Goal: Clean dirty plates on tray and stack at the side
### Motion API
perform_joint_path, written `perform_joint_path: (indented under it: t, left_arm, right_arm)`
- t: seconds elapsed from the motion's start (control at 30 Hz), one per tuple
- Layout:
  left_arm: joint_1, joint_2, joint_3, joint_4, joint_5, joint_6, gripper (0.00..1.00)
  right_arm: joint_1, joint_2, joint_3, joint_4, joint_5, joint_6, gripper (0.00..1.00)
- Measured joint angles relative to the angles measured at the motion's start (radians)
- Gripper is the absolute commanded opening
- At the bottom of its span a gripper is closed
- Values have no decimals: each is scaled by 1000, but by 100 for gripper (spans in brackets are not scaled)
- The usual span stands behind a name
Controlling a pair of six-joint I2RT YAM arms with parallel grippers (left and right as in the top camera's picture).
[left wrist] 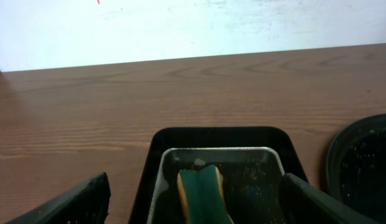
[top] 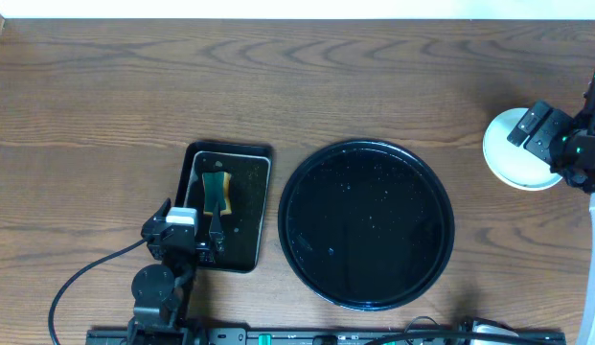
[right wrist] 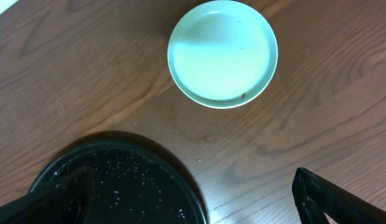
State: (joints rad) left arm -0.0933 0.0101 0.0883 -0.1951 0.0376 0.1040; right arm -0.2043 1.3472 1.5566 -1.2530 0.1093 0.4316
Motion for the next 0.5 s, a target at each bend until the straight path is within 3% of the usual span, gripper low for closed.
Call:
perform_joint_path:
  t: [0.13,0.27,0.5]
  left_arm:
    - [0,0,0,0,0,0,86]
    - [0,0,0,0,0,0,86]
    - [0,0,0,1,-5,0,86]
  right_arm:
    - [0,0,0,2,33,-29,99]
    - [0,0,0,48,49,-147,99]
    - [32,-18,-7,293,42,-347,99]
